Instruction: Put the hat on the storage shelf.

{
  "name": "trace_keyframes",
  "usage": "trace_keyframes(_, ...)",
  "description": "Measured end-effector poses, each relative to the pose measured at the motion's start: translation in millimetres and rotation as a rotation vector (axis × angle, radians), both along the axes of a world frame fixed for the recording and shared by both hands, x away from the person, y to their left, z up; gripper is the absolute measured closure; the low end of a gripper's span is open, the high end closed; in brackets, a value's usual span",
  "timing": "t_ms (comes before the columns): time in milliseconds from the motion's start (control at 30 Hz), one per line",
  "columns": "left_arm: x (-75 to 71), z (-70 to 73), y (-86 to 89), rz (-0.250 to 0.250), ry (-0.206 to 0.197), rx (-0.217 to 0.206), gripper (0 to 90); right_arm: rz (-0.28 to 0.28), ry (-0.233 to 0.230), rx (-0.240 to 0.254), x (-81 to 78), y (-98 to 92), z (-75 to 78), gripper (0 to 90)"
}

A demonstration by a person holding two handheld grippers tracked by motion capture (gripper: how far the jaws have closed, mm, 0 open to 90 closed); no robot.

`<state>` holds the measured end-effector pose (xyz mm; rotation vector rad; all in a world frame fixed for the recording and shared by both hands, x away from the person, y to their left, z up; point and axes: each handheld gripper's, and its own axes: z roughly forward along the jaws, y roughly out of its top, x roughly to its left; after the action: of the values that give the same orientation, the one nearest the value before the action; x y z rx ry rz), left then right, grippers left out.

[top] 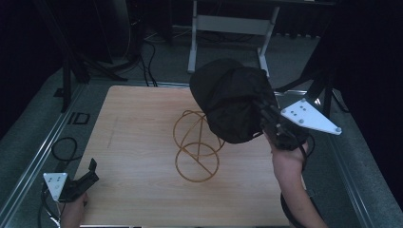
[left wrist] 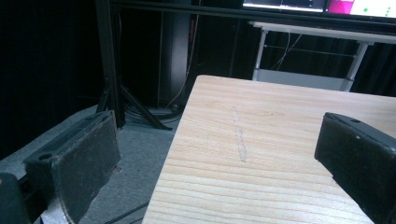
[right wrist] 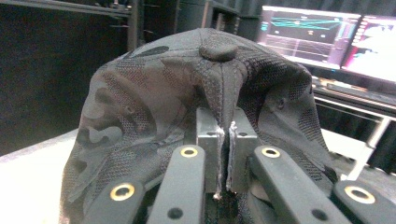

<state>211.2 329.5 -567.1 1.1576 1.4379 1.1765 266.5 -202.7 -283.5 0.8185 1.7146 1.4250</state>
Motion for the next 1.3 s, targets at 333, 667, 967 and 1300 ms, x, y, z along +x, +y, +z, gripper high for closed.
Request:
trace_keyframes(333,-0.1,0.0,0.2,-0.001,0.000,-0.001,0.5,0.086,0.011,-0.016,-6.8,29.6,-2.7,86.5)
trace_keyframes(667,-0.1,0.0,0.5,-0.004,-0.001,-0.003,0.5,0.160,0.036,-0.010,-11.2,52.1,-12.0,86.4)
trace_keyframes(967,-0.2,0.0,0.6,-0.003,0.002,-0.004,0.5,0.161,0.085,-0.052,-1.3,61.6,-30.0,86.4)
trace_keyframes(1300,-0.1,-0.1,0.7,-0.006,-0.003,-0.006,0.5,0.170,0.157,-0.068,11.8,69.1,-54.8,86.3)
